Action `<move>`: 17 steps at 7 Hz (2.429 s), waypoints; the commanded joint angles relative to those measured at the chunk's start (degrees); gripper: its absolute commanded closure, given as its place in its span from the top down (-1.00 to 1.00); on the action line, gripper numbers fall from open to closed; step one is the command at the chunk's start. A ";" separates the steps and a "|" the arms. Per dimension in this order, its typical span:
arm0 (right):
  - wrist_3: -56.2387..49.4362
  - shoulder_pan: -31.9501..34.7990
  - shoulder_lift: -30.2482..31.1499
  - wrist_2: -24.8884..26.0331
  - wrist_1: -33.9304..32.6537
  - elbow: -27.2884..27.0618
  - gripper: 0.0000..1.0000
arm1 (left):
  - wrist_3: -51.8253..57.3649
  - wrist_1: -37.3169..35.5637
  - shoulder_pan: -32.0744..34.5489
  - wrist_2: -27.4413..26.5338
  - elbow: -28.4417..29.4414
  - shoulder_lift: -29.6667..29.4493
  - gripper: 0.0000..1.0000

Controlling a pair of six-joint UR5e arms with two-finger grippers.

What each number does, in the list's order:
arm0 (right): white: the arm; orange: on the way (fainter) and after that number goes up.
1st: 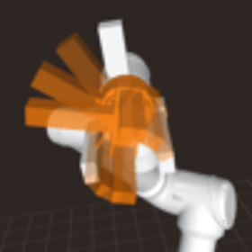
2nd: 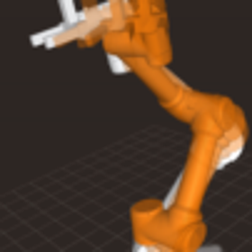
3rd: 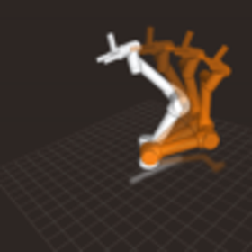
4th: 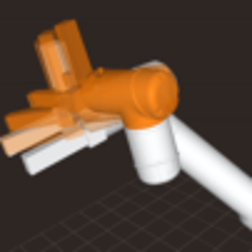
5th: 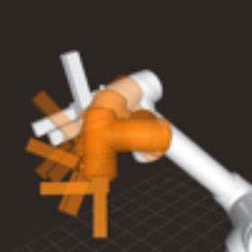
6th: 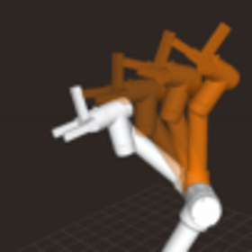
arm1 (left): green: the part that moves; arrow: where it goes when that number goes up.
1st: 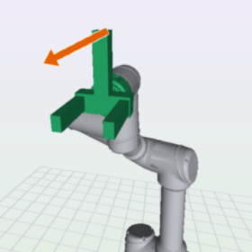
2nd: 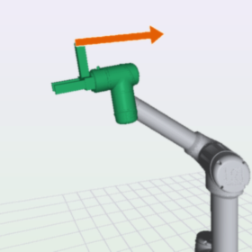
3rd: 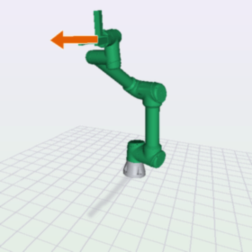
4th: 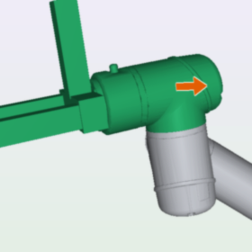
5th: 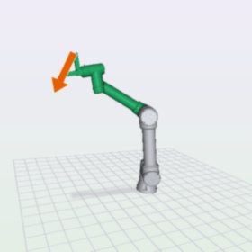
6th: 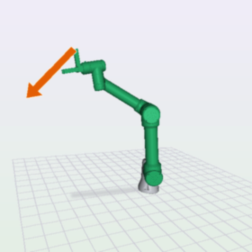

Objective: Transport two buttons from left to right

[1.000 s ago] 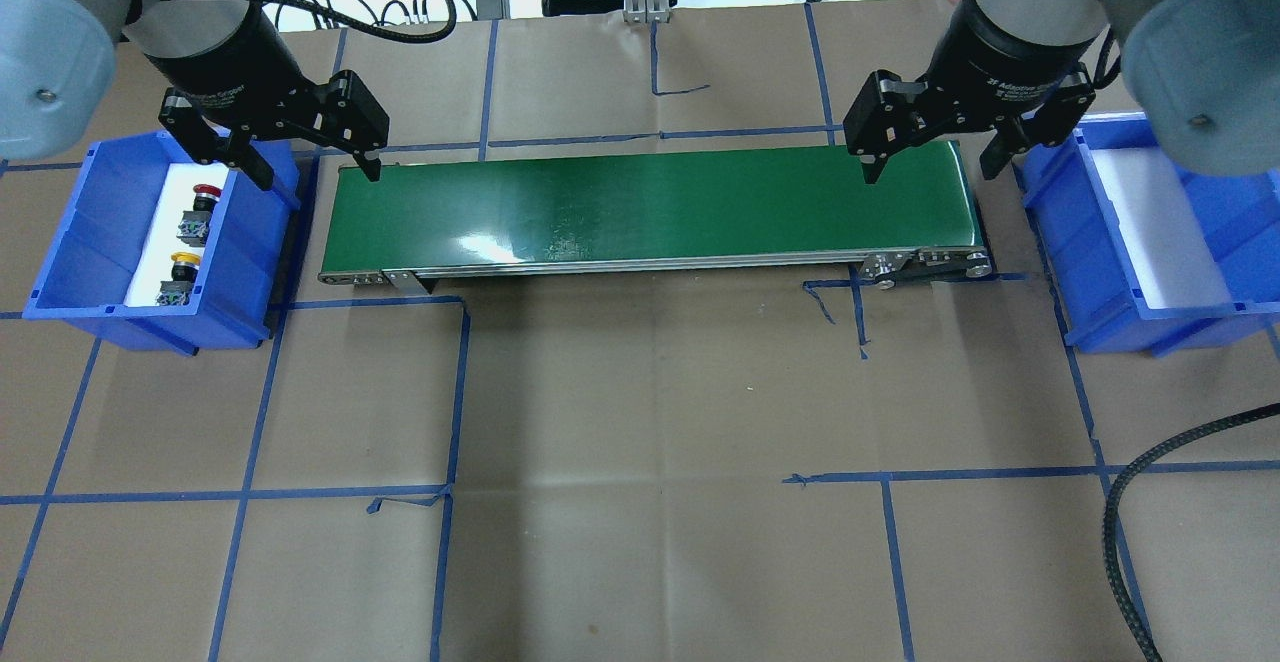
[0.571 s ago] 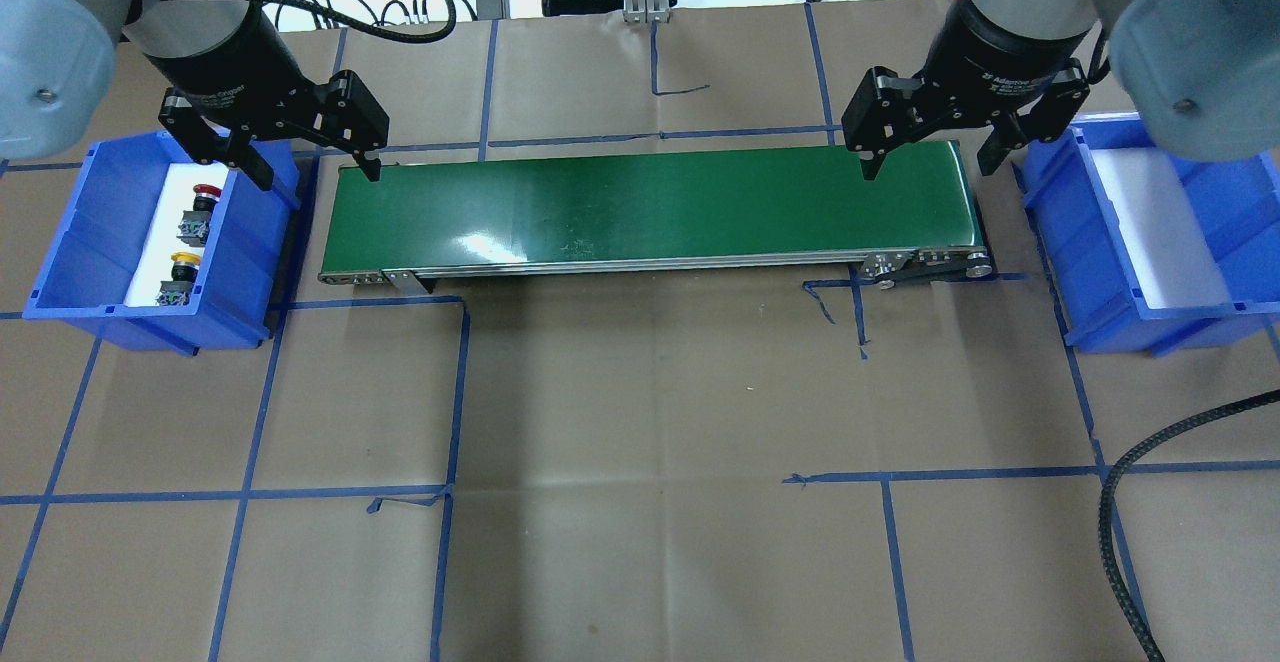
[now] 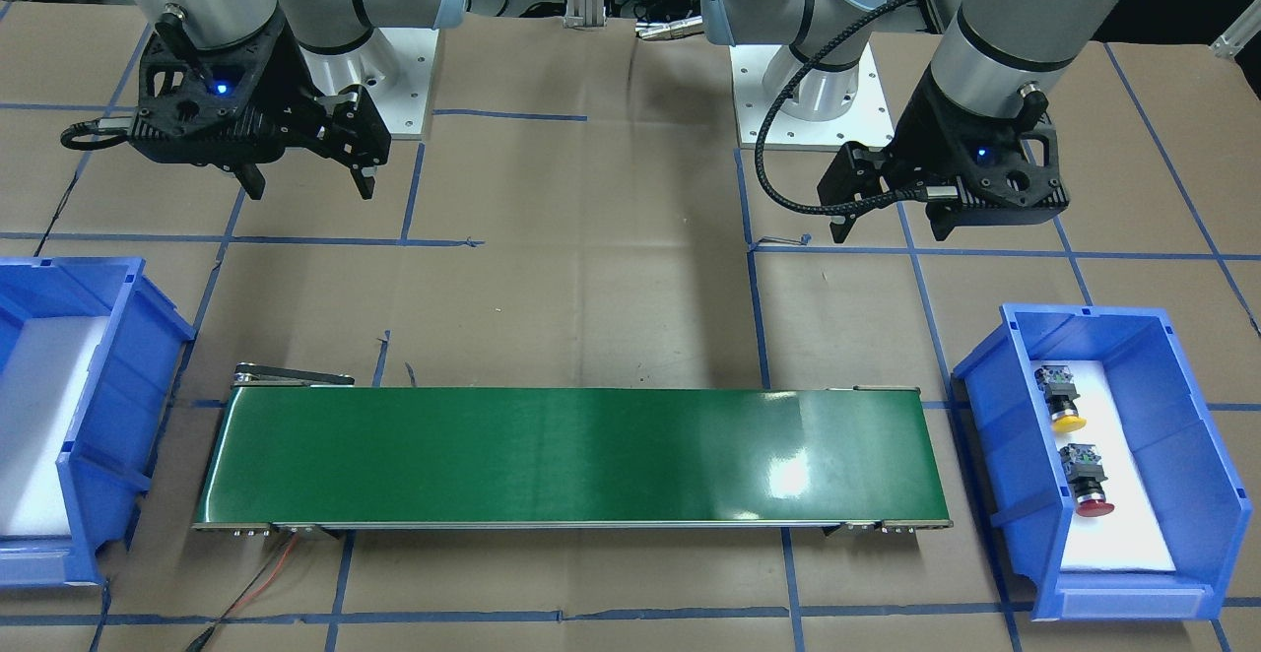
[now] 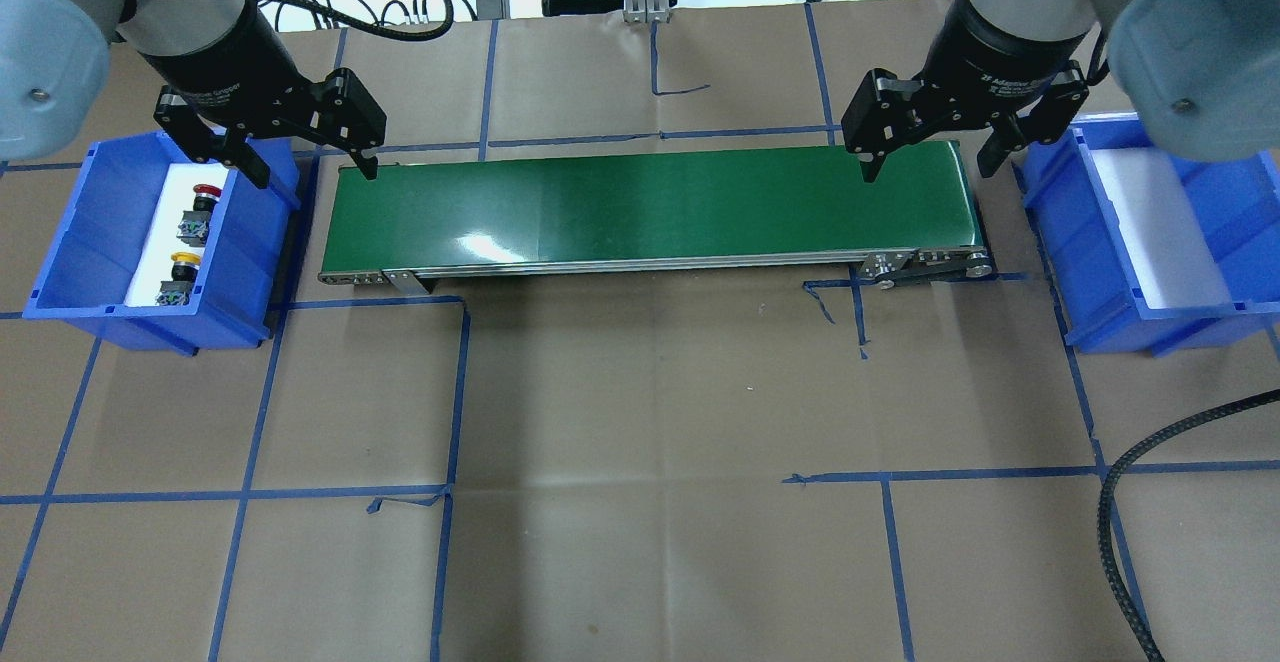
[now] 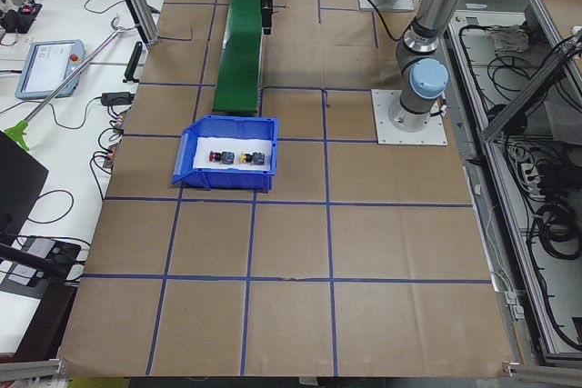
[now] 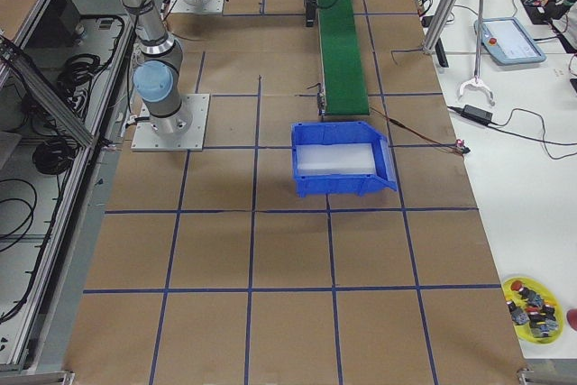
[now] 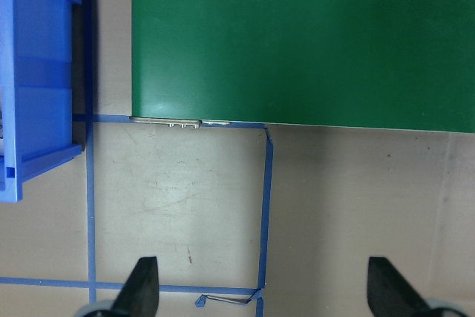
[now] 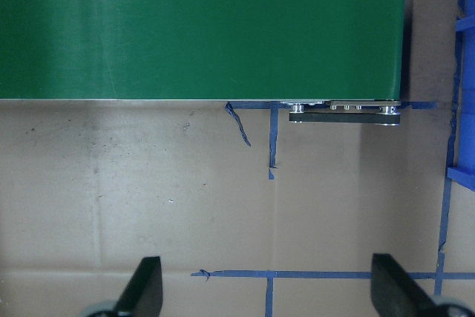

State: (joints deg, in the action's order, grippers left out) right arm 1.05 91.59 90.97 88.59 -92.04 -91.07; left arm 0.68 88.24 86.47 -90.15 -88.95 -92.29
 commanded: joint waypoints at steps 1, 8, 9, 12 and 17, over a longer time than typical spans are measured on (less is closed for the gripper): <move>0.00 -0.01 0.00 0.00 0.11 -0.07 1.00 | 2.64 -0.61 -1.21 -0.11 -0.26 0.01 1.00; 0.00 0.08 0.00 0.00 0.20 0.10 1.00 | 37.61 -4.99 -32.31 -0.47 0.09 -8.23 0.98; 0.00 0.08 0.00 0.00 0.11 0.10 1.00 | 37.81 -6.23 -32.50 -0.47 -0.17 -9.12 0.97; 0.00 0.08 0.00 -0.26 0.20 0.19 1.00 | 37.64 -17.53 -31.54 0.15 -5.78 -12.19 0.97; 0.09 0.17 0.09 -0.44 0.20 0.19 1.00 | 37.55 -31.18 -28.92 0.24 -8.70 -20.99 0.98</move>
State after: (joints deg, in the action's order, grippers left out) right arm 1.09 91.75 90.99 88.22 -91.85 -90.88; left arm 38.30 59.59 56.19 -89.92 -97.40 -111.59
